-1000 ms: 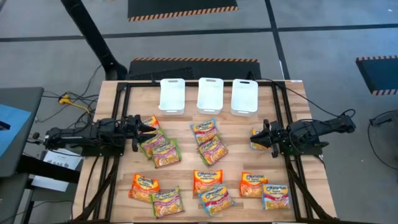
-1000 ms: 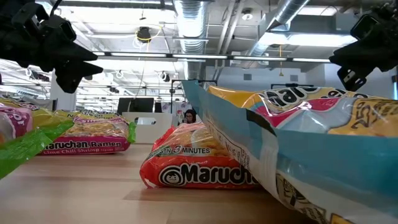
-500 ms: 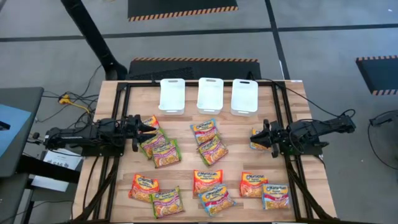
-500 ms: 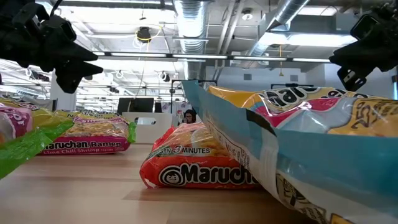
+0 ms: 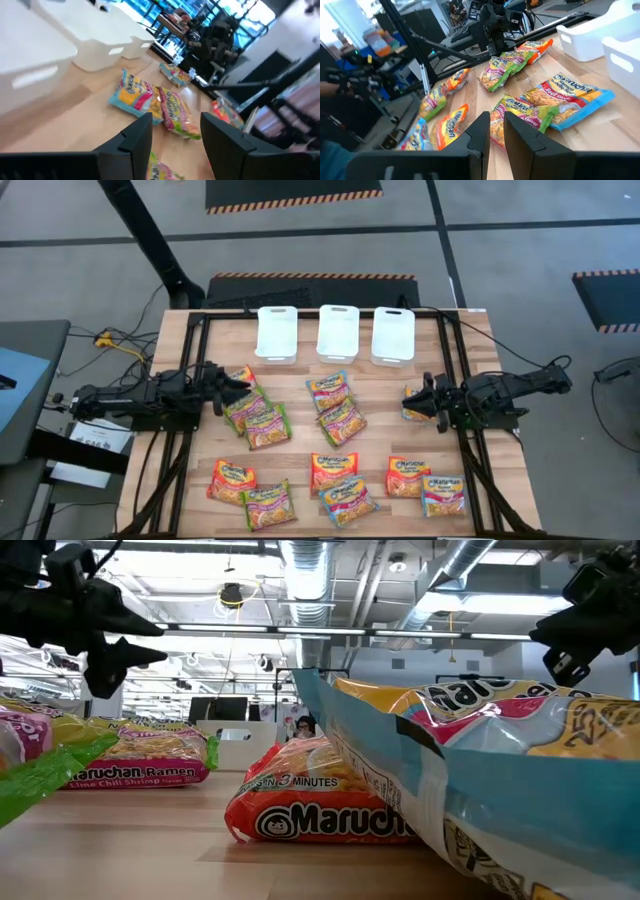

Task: Sort Maruchan noodles
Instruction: Put the green noodle pack into the right white bin

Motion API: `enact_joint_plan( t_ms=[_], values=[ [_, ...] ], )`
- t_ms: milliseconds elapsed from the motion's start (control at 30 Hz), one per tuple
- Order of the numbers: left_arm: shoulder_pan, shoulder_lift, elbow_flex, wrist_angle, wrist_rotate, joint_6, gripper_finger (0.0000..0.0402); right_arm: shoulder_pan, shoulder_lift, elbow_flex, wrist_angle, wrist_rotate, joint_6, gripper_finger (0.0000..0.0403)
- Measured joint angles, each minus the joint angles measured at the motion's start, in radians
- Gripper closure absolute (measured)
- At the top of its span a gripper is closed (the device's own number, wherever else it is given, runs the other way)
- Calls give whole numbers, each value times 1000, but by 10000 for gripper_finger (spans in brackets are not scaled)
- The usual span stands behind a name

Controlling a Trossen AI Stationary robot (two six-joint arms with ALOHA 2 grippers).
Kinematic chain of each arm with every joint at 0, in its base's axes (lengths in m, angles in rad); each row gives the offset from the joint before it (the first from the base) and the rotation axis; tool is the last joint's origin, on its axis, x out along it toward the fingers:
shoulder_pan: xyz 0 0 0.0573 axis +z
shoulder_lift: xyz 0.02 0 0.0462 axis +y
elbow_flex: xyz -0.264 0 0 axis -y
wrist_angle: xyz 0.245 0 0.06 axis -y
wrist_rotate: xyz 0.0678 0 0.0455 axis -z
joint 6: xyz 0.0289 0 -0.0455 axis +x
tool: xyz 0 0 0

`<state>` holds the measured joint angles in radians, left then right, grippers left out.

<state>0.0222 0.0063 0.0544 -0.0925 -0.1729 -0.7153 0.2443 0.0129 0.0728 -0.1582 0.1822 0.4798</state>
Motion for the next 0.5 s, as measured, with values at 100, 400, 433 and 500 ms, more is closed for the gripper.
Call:
enact_joint_plan(
  t_ms=[100, 400, 433, 500],
  values=[
    [0, 0, 0, 0, 0, -117, 249, -3, 0, -5, 43, 3, 17, 321],
    [0, 0, 0, 1, 0, -169, 249, -46, 0, -4, 224, 3, 18, 321],
    [0, 0, 0, 1, -4, -172, 249, -51, 0, -4, 256, 3, 18, 321],
    [0, 0, 0, 4, -30, -206, 249, -62, 0, -3, 329, 3, 17, 321]
  ],
)
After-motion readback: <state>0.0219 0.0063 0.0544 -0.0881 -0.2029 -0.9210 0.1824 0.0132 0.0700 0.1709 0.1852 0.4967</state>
